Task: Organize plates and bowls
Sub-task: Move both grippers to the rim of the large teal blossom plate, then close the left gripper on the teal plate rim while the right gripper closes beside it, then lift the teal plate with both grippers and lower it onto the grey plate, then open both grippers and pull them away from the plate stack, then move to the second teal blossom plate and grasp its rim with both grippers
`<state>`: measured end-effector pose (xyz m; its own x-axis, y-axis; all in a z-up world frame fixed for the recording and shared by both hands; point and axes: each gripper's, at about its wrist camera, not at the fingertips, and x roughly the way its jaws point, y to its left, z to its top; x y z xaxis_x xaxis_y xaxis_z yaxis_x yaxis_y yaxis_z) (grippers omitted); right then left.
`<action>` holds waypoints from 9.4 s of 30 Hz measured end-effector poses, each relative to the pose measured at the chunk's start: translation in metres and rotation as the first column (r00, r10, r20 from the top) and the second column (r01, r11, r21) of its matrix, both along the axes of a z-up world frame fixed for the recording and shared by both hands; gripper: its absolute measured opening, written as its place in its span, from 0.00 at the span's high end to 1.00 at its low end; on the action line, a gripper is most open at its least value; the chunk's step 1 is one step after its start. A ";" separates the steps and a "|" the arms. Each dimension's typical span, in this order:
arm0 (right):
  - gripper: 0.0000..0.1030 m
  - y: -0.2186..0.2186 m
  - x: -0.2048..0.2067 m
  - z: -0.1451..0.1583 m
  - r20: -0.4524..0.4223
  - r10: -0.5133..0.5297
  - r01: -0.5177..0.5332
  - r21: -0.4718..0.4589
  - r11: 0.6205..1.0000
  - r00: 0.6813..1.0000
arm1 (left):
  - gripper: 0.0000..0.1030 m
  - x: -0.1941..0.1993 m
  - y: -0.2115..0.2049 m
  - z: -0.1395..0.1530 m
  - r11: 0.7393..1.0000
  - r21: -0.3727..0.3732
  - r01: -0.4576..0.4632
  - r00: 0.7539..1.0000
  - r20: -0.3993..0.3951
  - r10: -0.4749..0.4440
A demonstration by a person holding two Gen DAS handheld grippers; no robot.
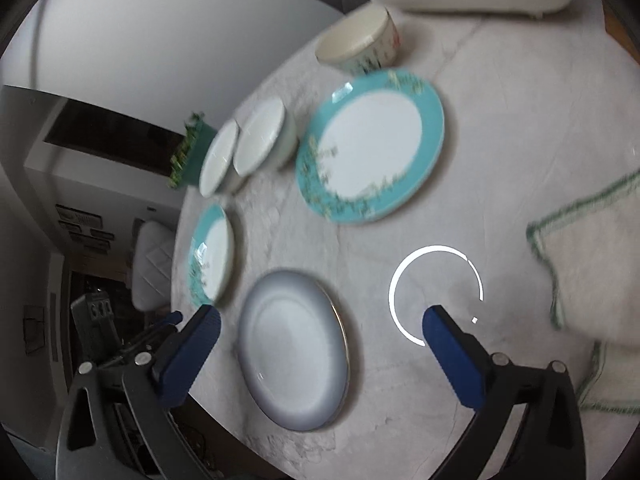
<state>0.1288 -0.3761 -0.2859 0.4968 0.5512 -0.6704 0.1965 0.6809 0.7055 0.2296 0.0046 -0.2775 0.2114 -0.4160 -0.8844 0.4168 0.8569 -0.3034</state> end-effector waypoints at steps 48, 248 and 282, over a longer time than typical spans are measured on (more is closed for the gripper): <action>0.00 -0.105 0.158 -0.071 -0.010 0.162 -0.162 -0.001 0.987 0.987 | 0.01 0.144 -0.209 -0.123 0.985 0.173 0.007 0.994 -0.105 0.012; 0.32 0.247 0.236 -0.067 -0.143 0.448 -0.460 -0.061 0.886 0.883 | 0.41 0.182 0.185 -0.119 0.957 0.078 -0.280 0.945 -0.153 0.289; 0.91 0.257 0.231 -0.055 -0.143 0.463 -0.480 -0.119 0.869 0.875 | 0.87 0.175 0.181 -0.102 0.972 0.046 -0.229 0.955 -0.181 0.233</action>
